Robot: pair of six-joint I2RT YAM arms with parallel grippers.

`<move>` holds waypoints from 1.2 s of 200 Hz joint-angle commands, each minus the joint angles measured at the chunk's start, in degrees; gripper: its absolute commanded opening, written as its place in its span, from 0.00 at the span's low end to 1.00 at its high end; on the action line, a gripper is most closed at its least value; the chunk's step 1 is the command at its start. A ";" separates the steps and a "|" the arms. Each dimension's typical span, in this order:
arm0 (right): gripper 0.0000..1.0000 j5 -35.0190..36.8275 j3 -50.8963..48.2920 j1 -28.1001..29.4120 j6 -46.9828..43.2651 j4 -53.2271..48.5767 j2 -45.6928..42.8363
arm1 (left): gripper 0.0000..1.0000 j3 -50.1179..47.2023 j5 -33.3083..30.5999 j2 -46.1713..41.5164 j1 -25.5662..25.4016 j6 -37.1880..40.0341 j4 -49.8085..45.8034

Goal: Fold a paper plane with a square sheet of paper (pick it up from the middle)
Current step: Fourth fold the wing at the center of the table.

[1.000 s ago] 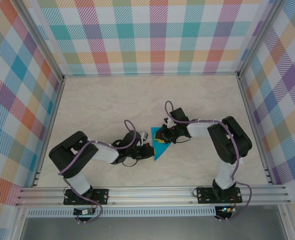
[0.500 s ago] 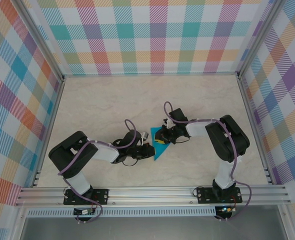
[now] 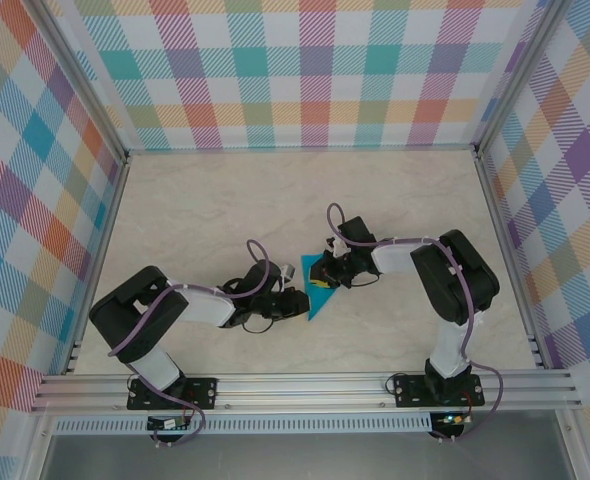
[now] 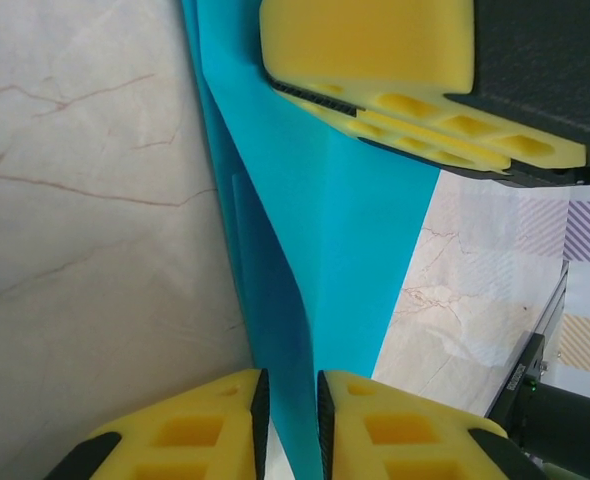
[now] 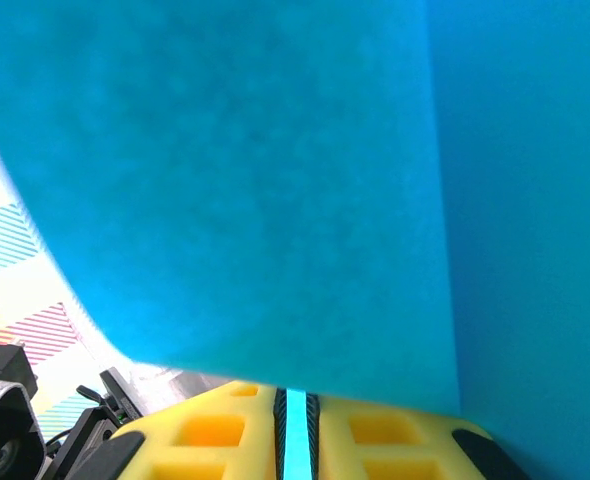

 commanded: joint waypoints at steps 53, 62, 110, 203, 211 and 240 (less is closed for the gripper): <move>0.16 2.42 -1.24 0.11 -1.76 -4.10 1.98 | 0.22 -0.93 0.96 0.43 0.02 -2.76 6.65; 0.16 2.40 -1.38 0.11 -1.77 -4.08 1.99 | 0.20 -0.75 1.24 1.14 0.06 -2.94 7.16; 0.16 2.36 -1.65 0.11 -1.86 -4.17 2.23 | 0.11 -0.97 2.19 3.18 0.02 -3.35 8.59; 0.16 3.08 -2.39 0.11 -2.03 -3.95 2.89 | 0.10 -3.42 5.82 3.63 0.07 -3.49 13.96; 0.16 3.13 -2.53 0.11 -2.03 -3.90 2.94 | 0.10 -3.47 5.74 3.38 0.06 -3.39 13.69; 0.16 3.25 -2.55 0.11 -2.12 -3.91 3.12 | 0.09 -3.39 5.87 3.06 0.07 -3.12 12.45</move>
